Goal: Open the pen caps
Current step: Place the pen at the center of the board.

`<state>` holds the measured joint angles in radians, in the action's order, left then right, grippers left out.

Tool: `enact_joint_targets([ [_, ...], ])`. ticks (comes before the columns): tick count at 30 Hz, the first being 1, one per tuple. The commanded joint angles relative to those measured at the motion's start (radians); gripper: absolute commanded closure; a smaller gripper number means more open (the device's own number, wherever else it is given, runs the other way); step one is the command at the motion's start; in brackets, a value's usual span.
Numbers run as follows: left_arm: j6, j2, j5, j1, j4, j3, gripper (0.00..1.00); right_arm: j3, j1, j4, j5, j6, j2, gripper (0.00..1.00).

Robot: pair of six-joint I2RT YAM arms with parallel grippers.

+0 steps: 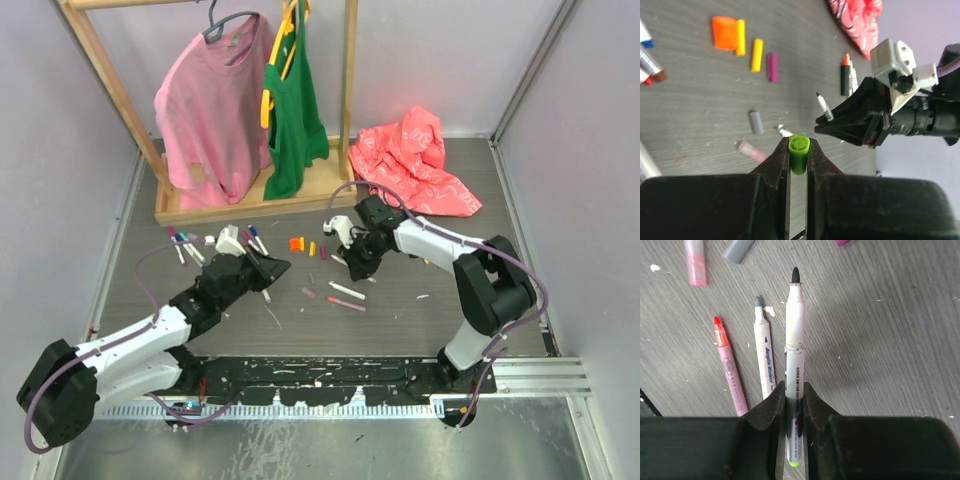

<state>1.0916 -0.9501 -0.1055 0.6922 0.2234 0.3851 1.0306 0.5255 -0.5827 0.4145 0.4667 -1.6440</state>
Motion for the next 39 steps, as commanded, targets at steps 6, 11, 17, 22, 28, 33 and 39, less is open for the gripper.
enact_joint_targets([
  [6, 0.010, -0.030, -0.054, 0.022, 0.181, -0.048, 1.00, 0.065, 0.051, -0.043, -0.080, 0.029, -0.101, 0.86],
  [11, -0.009, -0.031, -0.066, 0.024, 0.192, -0.054, 1.00, 0.071, 0.055, -0.049, -0.094, 0.026, -0.121, 0.80],
  [17, 0.000, -0.027, -0.069, 0.028, 0.194, -0.057, 1.00, 0.078, 0.057, -0.061, -0.119, 0.024, -0.129, 0.75],
  [22, 0.009, -0.036, -0.069, 0.041, 0.194, -0.054, 1.00, 0.082, 0.057, -0.080, -0.123, 0.028, -0.139, 0.74],
  [28, 0.018, -0.039, -0.080, 0.052, 0.183, -0.051, 1.00, 0.093, 0.057, -0.104, -0.126, 0.030, -0.169, 0.73],
  [33, 0.028, -0.062, -0.078, 0.056, 0.170, -0.042, 1.00, 0.097, 0.057, -0.106, -0.125, 0.027, -0.166, 0.70],
  [39, 0.038, -0.095, -0.070, 0.062, 0.171, -0.028, 1.00, 0.100, 0.057, -0.106, -0.118, 0.026, -0.150, 0.70],
])
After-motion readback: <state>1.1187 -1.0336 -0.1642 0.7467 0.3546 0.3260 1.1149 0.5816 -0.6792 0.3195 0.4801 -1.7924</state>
